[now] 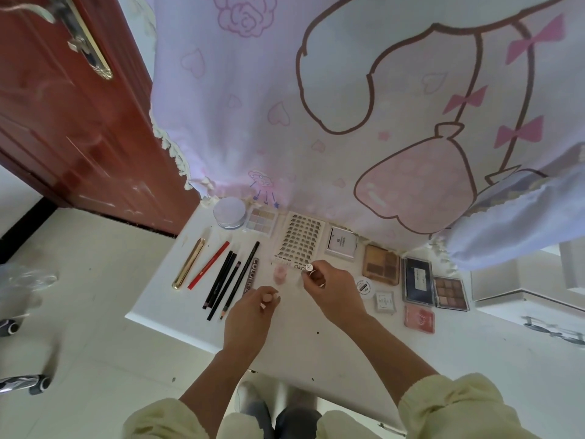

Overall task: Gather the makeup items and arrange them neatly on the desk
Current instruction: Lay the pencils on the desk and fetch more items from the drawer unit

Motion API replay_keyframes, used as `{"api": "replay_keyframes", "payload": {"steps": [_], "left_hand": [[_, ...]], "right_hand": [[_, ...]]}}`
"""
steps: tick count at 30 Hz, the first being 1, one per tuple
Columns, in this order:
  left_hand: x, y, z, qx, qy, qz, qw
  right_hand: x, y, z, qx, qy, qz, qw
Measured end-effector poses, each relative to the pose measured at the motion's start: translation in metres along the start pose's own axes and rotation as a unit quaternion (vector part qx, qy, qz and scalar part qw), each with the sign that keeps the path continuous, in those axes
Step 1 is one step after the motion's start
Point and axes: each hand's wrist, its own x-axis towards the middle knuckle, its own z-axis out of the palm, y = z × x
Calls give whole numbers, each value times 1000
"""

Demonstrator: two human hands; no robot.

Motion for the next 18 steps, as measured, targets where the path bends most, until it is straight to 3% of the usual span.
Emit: {"api": "replay_keyframes", "payload": {"steps": [9,18], "left_hand": [[16,6,0,24,-38,-4,999],[28,12,-2,26,-69,-39,996]], "right_hand": [[10,-11,-4,-115,-26,1,993],[15,-19,-5,-149,-56,7,987]]}}
